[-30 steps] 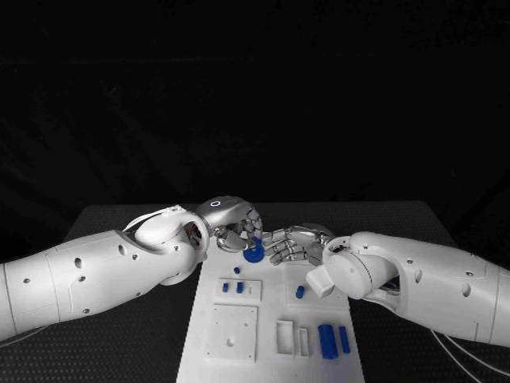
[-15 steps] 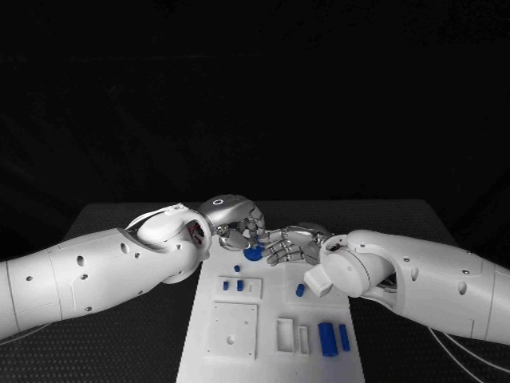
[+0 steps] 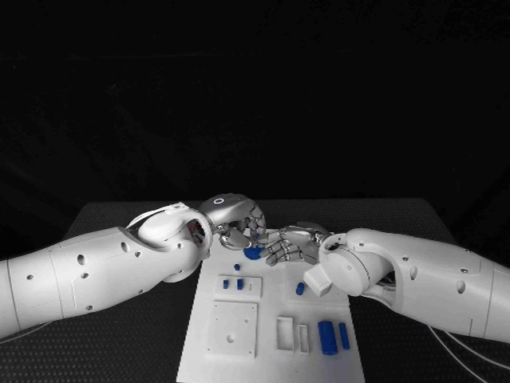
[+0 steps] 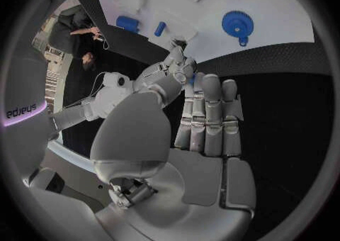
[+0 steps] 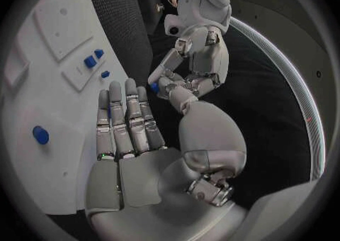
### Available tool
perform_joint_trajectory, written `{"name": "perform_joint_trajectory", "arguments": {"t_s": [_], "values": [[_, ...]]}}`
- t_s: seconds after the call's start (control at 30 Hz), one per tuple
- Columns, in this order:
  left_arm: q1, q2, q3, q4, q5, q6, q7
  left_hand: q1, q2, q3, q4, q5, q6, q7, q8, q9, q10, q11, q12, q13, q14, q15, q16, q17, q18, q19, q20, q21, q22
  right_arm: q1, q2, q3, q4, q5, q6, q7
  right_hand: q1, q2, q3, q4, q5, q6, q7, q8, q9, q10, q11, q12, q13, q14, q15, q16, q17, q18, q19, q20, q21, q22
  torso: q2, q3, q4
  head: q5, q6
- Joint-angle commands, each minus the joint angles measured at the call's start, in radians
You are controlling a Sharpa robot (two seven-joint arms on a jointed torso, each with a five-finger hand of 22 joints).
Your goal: Assemble the parts on the task board
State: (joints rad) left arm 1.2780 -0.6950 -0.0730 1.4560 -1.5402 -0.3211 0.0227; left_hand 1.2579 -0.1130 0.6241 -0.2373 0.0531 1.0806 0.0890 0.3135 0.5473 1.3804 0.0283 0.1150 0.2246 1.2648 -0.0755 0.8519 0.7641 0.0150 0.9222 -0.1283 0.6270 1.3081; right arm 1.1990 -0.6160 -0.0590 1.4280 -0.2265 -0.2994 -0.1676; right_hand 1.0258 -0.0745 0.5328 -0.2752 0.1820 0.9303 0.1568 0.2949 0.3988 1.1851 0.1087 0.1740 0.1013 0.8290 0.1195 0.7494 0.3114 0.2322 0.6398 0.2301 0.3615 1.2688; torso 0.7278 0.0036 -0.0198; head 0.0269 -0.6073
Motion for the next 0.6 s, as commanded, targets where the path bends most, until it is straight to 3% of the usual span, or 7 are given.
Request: {"name": "perform_joint_trajectory", "arguments": {"t_s": [0.03, 0.3, 0.6], "values": [[0.001, 0.004, 0.001, 0.001, 0.006, 0.003, 0.001, 0.0, 0.007, 0.007, 0.002, 0.007, 0.006, -0.002, 0.003, 0.001, 0.006, -0.001, 0.002, 0.001, 0.0, -0.006, 0.004, -0.002, -0.013, 0.007, -0.042, -0.004, 0.014, 0.0, 0.0, -0.001, 0.003, -0.012, 0.037, 0.004, 0.006, 0.005, 0.023, 0.003, 0.007, 0.014, -0.001, 0.009, -0.001, 0.012, 0.0, 0.007, 0.003, 0.007, -0.001, -0.003, 0.002, 0.015, 0.011, 0.0, -0.007, 0.003, 0.0, 0.0005, 0.0003, 0.001, -0.001], [0.001, 0.004, 0.001, -0.002, 0.005, 0.007, 0.0, 0.0, 0.007, 0.008, 0.002, 0.007, 0.006, -0.002, 0.003, 0.001, 0.007, -0.001, 0.001, 0.001, 0.0, -0.006, 0.004, -0.002, -0.014, 0.007, -0.043, -0.005, 0.014, 0.0, -0.002, -0.001, 0.004, -0.012, 0.041, 0.009, 0.011, 0.011, 0.094, 0.014, -0.005, 0.033, -0.01, 0.018, -0.002, 0.032, -0.009, 0.016, 0.01, 0.018, -0.007, 0.0, 0.009, 0.019, 0.023, 0.001, -0.01, 0.015, 0.0, 0.0014, -0.0001, 0.002, -0.004], [0.001, 0.007, 0.001, -0.003, 0.005, 0.01, 0.0, 0.0, 0.007, 0.008, 0.002, 0.007, 0.006, -0.002, 0.003, 0.001, 0.007, -0.001, 0.001, 0.001, 0.0, -0.006, 0.004, -0.003, -0.014, 0.007, -0.043, -0.005, 0.014, 0.0, -0.004, -0.001, 0.003, -0.013, 0.039, 0.017, 0.022, 0.016, 0.217, 0.025, -0.059, 0.054, -0.019, 0.029, 0.001, 0.055, -0.019, 0.023, 0.021, 0.031, -0.013, 0.002, 0.019, 0.025, 0.039, 0.003, -0.017, 0.034, 0.0, 0.0009, -0.0007, 0.001, -0.008]]}}
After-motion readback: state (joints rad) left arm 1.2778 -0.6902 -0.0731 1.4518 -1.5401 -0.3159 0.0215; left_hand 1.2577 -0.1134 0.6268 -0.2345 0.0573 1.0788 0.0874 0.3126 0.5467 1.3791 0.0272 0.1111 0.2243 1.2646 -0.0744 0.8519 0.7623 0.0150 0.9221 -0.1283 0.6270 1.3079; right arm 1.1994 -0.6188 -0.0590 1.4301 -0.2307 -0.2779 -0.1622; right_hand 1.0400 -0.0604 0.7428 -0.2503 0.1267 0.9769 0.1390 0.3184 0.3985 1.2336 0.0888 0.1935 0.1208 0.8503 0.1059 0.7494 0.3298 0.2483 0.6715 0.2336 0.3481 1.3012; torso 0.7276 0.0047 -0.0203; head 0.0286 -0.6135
